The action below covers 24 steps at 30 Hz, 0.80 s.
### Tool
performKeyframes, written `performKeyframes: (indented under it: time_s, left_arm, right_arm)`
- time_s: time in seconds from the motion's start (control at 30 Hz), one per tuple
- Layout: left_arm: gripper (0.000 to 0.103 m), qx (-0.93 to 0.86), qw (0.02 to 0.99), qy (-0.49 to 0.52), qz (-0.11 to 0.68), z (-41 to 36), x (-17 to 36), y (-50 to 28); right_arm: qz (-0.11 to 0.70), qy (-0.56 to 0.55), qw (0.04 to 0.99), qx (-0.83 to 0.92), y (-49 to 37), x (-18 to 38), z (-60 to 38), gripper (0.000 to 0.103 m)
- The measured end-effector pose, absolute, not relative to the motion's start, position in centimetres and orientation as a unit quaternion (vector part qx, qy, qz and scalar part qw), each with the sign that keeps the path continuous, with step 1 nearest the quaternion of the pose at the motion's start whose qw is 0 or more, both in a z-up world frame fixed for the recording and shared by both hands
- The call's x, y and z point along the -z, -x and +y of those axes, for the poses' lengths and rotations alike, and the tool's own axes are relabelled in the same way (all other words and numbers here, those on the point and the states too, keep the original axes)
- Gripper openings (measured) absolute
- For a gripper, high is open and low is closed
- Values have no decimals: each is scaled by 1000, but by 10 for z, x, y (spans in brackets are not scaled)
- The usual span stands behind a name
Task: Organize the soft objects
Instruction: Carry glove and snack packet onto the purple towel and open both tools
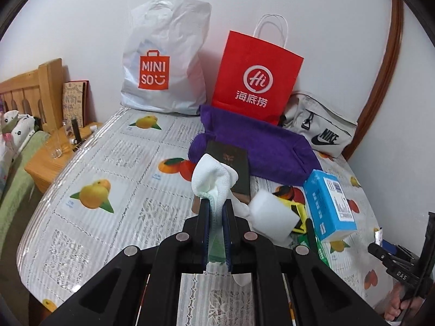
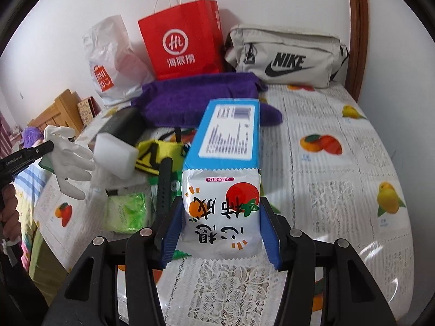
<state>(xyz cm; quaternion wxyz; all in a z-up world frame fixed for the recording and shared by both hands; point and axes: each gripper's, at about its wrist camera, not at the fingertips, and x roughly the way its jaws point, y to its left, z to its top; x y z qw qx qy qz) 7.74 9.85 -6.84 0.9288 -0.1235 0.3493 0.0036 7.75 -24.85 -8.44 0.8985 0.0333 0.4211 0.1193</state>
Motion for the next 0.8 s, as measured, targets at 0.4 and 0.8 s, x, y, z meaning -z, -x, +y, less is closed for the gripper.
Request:
performKeyframes:
  time_s: [0.4,0.8]
  left_arm:
    - [9,-16,936,123,330,105,35,-92]
    - [9,-16,935,127,331,108,16,-153]
  right_arm:
    - [410,-16,902,-133,-116,57,-233,53]
    - [404,-1,903,-145,-190,40,-215,53]
